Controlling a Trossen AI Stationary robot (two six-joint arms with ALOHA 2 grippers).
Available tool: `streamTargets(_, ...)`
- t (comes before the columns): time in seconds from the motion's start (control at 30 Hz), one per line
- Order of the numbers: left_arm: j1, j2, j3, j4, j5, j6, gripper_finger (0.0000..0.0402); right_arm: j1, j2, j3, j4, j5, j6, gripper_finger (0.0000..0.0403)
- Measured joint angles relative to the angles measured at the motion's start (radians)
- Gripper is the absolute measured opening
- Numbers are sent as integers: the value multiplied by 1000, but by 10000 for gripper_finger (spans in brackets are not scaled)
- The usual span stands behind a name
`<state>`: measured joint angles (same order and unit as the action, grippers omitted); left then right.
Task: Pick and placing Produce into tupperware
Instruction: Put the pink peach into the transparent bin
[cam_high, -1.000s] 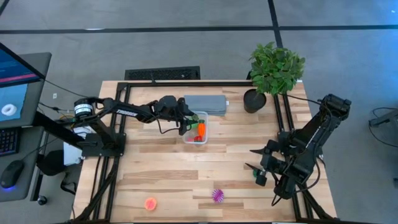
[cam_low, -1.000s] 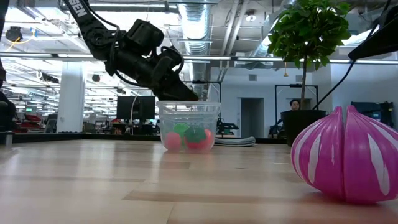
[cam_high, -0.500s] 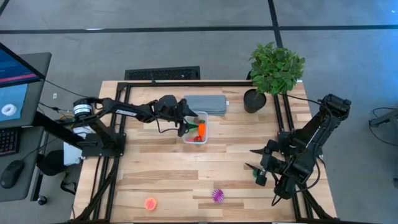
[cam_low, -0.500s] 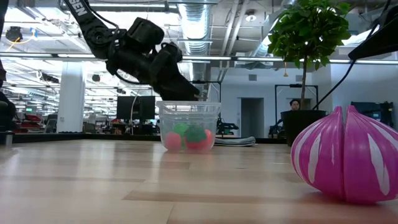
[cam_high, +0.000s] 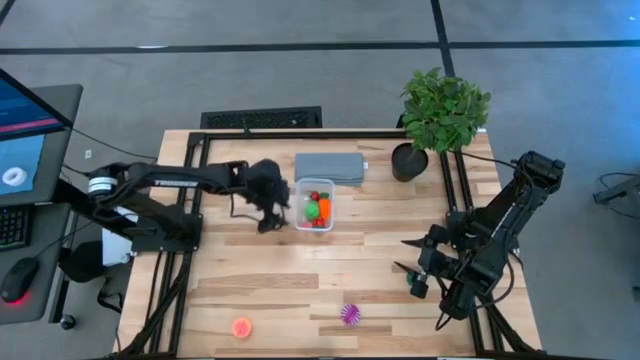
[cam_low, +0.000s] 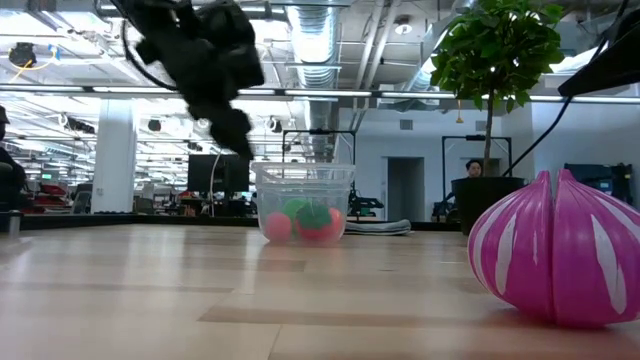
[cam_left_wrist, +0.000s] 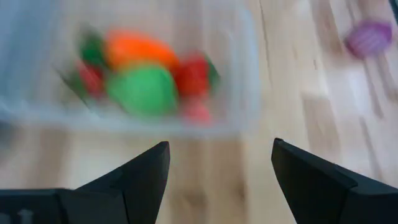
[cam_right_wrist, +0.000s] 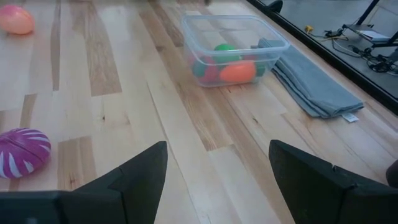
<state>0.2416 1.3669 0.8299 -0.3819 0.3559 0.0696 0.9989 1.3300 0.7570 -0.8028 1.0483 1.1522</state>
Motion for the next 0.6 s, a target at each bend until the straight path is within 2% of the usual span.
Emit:
streamTargets(0.17,-141,-21,0,-182,-91,-105,270,0,0,0,0,0,0,306)
streamTargets(0.6,-454,-20,-1,-257,-301,-364,270,4,0,0,7,0,0,306)
